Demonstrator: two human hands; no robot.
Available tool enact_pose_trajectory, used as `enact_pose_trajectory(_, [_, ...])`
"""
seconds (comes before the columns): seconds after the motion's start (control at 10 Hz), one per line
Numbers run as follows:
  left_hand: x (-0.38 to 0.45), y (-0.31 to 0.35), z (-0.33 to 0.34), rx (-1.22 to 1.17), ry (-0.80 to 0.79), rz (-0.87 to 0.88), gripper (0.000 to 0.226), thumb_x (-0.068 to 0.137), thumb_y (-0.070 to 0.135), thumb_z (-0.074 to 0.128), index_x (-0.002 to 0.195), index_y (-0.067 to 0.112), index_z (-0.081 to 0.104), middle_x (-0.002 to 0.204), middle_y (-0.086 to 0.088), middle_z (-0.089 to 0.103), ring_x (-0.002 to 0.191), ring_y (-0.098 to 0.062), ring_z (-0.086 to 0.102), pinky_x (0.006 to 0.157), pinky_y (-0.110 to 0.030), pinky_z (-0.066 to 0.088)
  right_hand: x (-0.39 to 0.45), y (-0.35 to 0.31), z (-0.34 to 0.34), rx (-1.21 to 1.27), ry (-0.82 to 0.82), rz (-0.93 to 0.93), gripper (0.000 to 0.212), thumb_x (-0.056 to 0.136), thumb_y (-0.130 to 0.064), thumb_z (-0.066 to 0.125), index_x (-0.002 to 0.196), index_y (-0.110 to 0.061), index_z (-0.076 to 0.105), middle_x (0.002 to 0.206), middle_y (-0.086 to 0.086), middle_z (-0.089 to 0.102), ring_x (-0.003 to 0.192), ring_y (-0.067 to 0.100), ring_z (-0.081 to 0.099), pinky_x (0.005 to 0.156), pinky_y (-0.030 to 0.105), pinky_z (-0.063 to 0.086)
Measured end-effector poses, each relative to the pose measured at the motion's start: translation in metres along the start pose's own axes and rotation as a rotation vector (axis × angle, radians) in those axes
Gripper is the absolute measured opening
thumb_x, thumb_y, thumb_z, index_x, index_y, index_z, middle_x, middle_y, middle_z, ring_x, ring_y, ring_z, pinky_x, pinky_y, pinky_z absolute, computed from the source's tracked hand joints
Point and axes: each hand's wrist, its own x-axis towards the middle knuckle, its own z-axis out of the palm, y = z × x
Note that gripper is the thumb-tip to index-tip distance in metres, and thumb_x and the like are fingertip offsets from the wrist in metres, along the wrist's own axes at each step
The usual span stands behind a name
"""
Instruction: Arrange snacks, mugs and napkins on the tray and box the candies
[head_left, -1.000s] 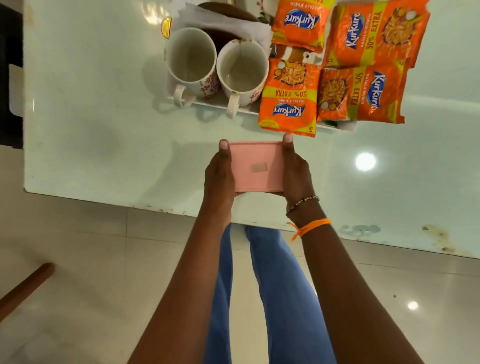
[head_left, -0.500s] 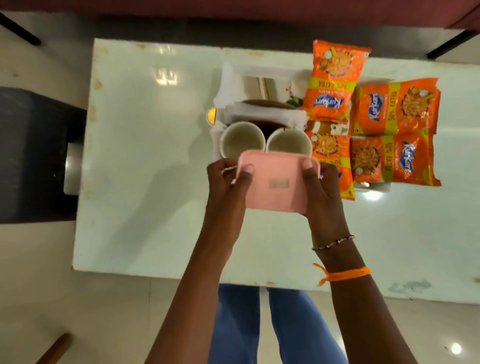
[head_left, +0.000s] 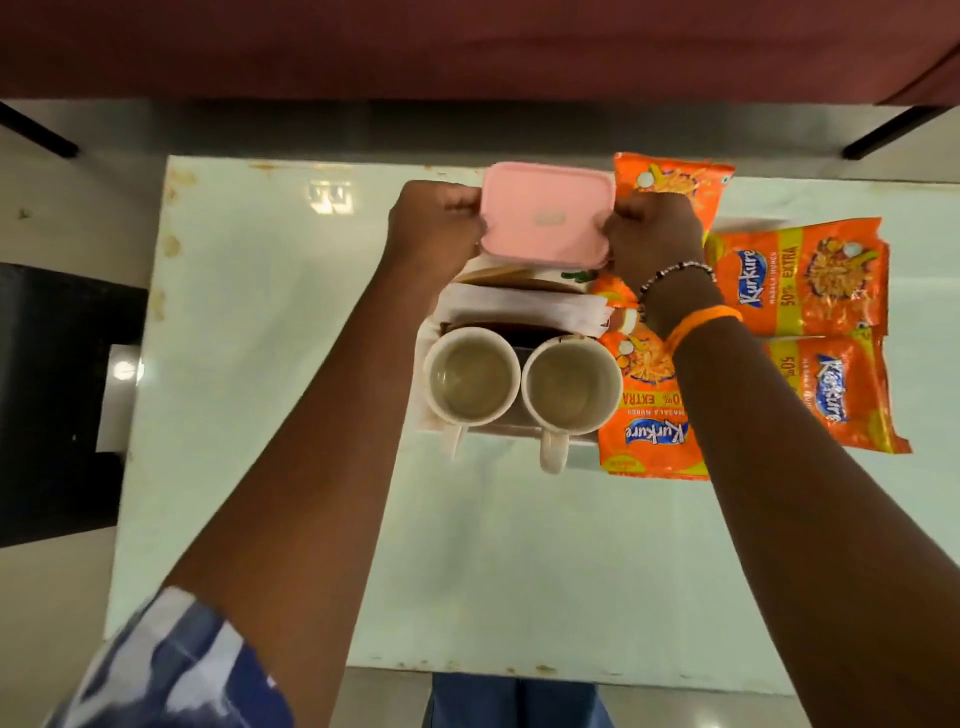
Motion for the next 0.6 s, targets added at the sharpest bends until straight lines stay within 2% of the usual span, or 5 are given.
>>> enact_pose_trajectory(0.1, [0.015,-0.012,0.005,0.085,-0.017,-0.02,0.037,0.083,-0.005,0.057,0.12,0.001,0.059,0.119,-0.016,0.065,0.107,-0.029,0.063,0.093,-0.043,0.053,0.013,0.009,0.012,-0.043,0.025,0.025,0.028,0.085,-0.009,0.056,0.11,-0.001,0.066,0.117,0.02,0.067,0.114,0.033,0.058,0.097,0.034,0.045])
enact_pose_trajectory(0.4, [0.029,-0.026,0.019,0.222,0.018,-0.025,0.043,0.081,-0.002,0.061,0.124,0.001,0.055,0.124,-0.017,0.061,0.111,-0.032,0.06,0.095,-0.044,0.051,0.026,0.022,0.028,-0.129,-0.005,-0.001,0.033,0.087,-0.006,0.051,0.117,-0.008,0.064,0.125,0.014,0.063,0.121,0.03,0.054,0.101,0.034,0.044])
enact_pose_trajectory(0.6, [0.026,-0.029,0.022,0.255,0.028,-0.02,0.044,0.085,0.003,0.058,0.128,0.002,0.051,0.131,-0.016,0.058,0.117,-0.031,0.057,0.1,-0.041,0.048,0.025,0.027,0.027,-0.146,-0.035,0.031,0.031,0.091,-0.018,0.052,0.116,-0.003,0.063,0.127,0.016,0.061,0.12,0.031,0.052,0.096,0.03,0.041])
